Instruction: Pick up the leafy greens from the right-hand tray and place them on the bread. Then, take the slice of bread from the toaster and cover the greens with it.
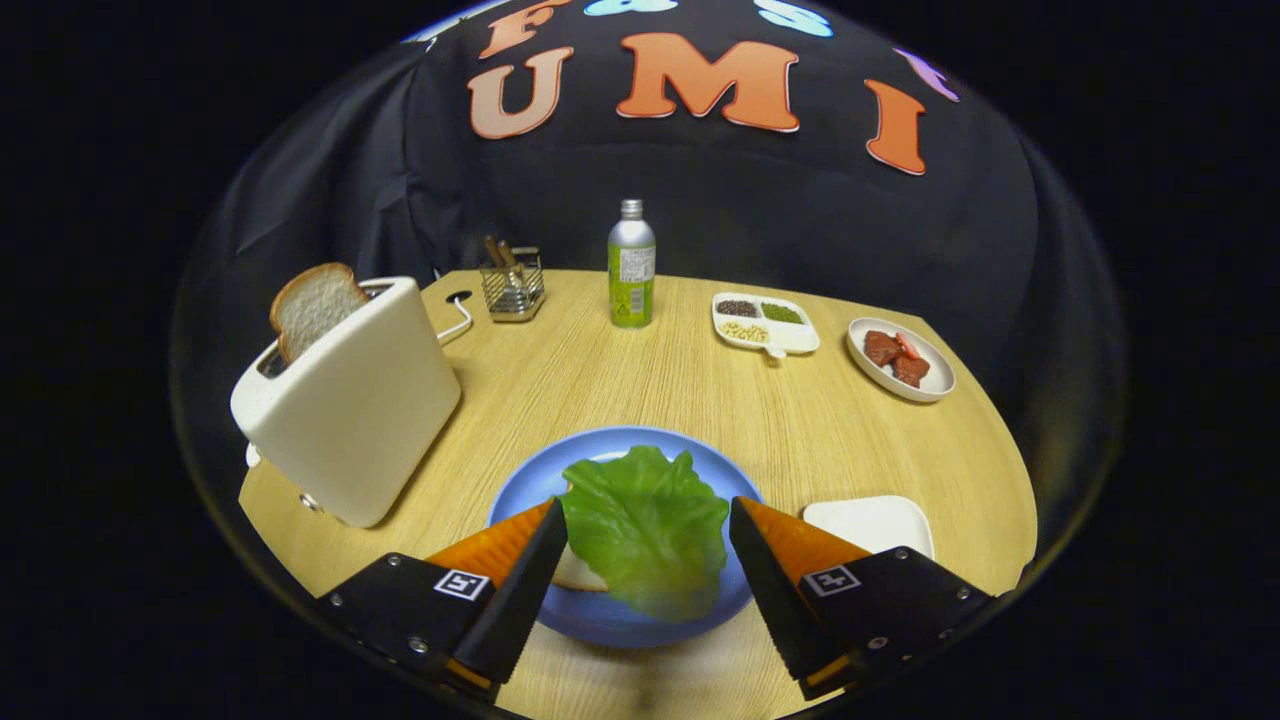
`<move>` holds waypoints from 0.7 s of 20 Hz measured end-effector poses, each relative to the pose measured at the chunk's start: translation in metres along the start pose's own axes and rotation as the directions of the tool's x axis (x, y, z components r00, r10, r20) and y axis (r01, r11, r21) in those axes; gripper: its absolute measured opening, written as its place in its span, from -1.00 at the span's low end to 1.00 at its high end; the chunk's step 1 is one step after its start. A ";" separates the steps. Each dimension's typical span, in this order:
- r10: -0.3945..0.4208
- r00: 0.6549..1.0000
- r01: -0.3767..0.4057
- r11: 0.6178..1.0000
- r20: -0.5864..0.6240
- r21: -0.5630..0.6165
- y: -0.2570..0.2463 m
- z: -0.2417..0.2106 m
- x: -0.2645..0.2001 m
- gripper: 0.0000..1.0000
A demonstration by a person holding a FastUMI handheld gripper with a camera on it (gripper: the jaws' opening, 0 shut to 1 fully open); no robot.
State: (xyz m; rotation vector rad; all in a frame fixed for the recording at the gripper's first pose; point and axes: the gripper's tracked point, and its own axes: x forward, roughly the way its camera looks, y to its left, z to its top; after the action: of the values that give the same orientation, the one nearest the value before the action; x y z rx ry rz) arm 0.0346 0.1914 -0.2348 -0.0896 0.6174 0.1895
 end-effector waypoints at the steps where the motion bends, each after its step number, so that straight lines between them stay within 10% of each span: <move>1: -0.007 1.000 0.007 1.000 0.025 0.011 0.006 0.014 -0.003 0.96; 14: 0.066 0.961 -0.057 0.998 0.270 -0.040 0.143 0.166 -0.037 0.95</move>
State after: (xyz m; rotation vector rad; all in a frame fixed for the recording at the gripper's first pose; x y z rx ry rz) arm 0.0704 0.3490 -0.0823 -0.0736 0.3435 0.2669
